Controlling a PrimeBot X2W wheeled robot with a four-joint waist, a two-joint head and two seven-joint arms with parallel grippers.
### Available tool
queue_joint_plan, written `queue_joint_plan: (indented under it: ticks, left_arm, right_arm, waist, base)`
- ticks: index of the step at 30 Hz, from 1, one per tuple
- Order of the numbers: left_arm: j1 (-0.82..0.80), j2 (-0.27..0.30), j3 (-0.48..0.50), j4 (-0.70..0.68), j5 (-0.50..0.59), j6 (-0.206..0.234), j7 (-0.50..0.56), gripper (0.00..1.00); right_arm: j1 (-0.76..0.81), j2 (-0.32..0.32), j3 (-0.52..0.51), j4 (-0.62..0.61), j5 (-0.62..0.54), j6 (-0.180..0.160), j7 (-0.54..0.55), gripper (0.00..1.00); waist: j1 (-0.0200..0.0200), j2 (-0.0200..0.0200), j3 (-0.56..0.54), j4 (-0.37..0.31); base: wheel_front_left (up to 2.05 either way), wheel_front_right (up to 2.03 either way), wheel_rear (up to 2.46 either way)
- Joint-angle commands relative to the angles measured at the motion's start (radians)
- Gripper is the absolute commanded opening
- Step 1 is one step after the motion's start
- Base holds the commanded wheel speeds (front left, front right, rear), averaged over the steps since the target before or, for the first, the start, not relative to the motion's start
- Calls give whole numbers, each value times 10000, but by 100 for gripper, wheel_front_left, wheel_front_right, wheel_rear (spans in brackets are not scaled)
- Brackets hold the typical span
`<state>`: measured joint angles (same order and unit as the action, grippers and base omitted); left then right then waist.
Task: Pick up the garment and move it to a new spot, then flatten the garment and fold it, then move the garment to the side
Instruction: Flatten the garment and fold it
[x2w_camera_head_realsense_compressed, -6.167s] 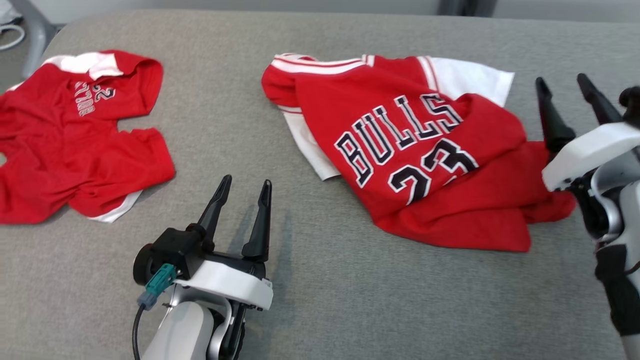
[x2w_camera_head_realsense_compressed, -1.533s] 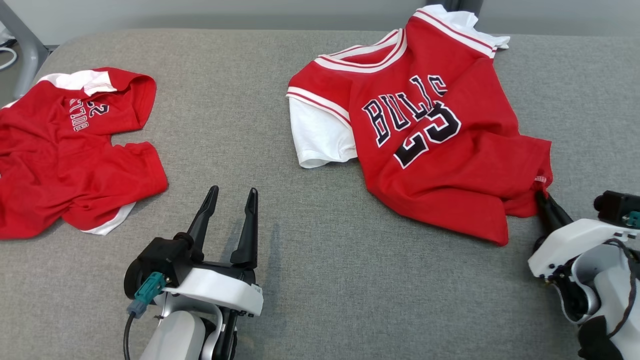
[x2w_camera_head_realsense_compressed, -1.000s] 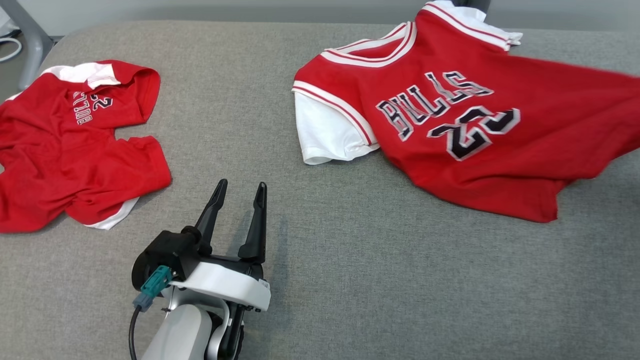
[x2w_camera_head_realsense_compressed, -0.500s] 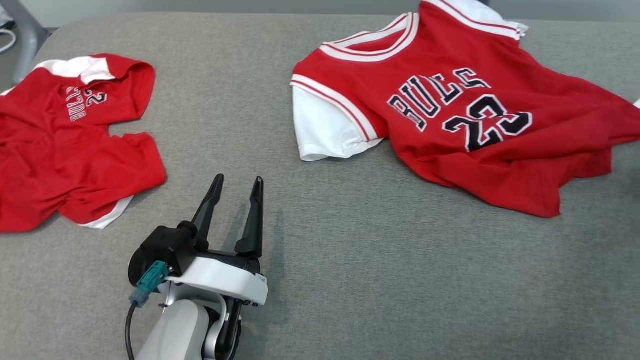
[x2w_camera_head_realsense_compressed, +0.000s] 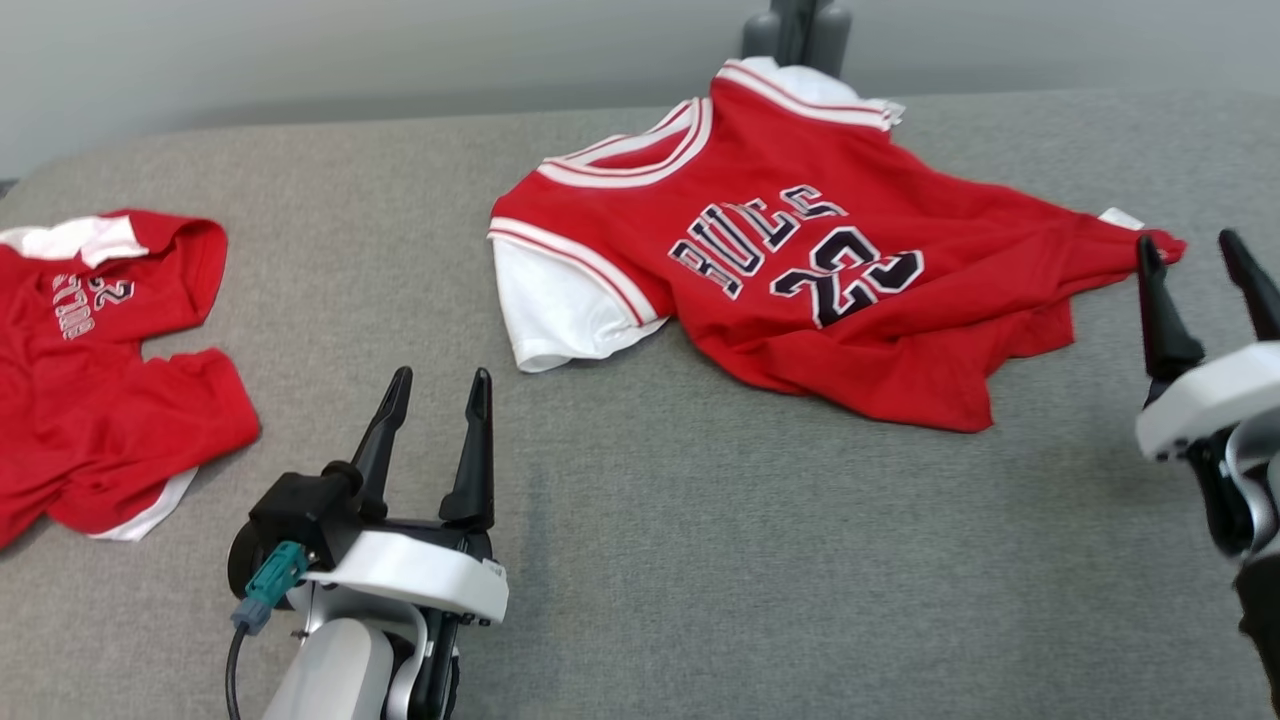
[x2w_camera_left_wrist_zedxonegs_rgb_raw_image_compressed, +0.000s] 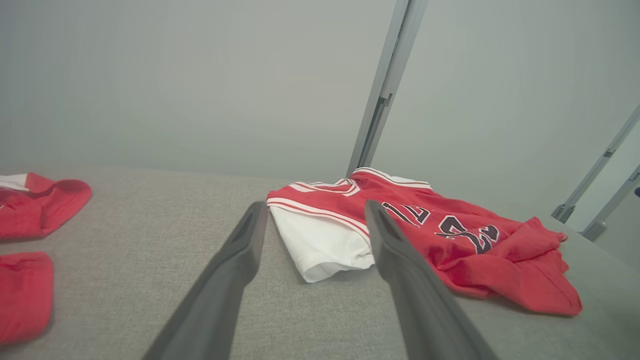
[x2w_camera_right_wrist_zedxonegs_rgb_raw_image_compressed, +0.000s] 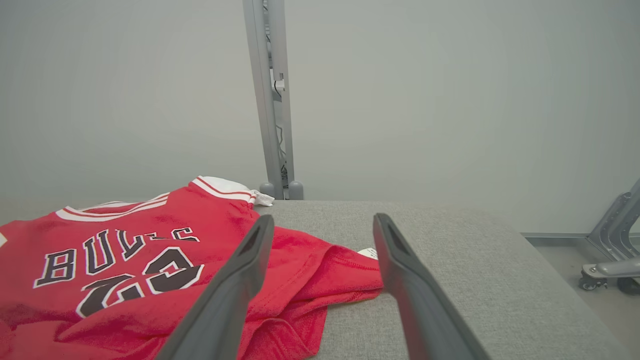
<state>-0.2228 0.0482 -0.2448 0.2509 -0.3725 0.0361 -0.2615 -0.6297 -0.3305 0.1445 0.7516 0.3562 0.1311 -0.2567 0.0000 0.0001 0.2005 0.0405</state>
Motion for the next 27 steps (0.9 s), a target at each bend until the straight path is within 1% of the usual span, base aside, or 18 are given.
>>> queue_joint_plan:
  ticks: [1, 3, 6, 10, 11, 15, 19, 22, 27]
  left_arm:
    - [155, 39, 88, -36, 18, -8, -28, 100]
    - [275, 43, 180, -75, 19, 1, -28, 100]
    - [445, 40, 269, -102, 17, 2, -28, 100]
    - [608, 43, 292, -128, 15, -3, -28, 100]
    - [707, 41, 294, -124, 9, -8, -28, 100]
    - [736, 40, 226, -71, 6, -42, -28, 100]
    - [733, 41, 207, -49, 17, -51, -28, 100]
    - [659, 41, 165, -29, 43, -75, -28, 100]
    - [492, 44, 62, -19, 20, -88, -28, 100]
  right_arm:
    - [563, -19, 25, -566, 206, -7, -95, 100]
    - [1189, 121, -25, -1295, 395, -7, -107, 100]
    - [2128, 344, -191, -2406, 281, -5, -98, 100]
    - [3338, 898, -603, -3542, 202, -5, -97, 100]
    - [3838, 1144, -707, -3827, 96, -5, -97, 100]
    - [4477, 1398, -899, -4028, -132, -5, -99, 100]
    - [4622, 1494, -882, -4054, -230, -5, -100, 100]
    - [4562, 1524, -765, -3948, -168, -5, -80, 100]
    - [4205, 1558, -491, -3473, 19, -5, 319, 100]
  waist:
    - [0, -1, -347, -276]
    - [0, -1, -505, -371]
    - [0, -1, -682, -471]
    - [0, -1, -820, -537]
    - [0, -1, -862, -554]
    - [0, -1, -914, -522]
    - [0, -1, -901, -485]
    - [0, -1, -832, -391]
    - [0, -1, -560, -150]
  base:
    - [0, 0, 0]
    - [0, 0, 0]
    - [0, 0, 0]
    - [0, 0, 0]
    - [0, 0, 0]
    - [0, 0, 0]
    - [0, 0, 0]
    - [0, 0, 0]
    - [0, 0, 0]
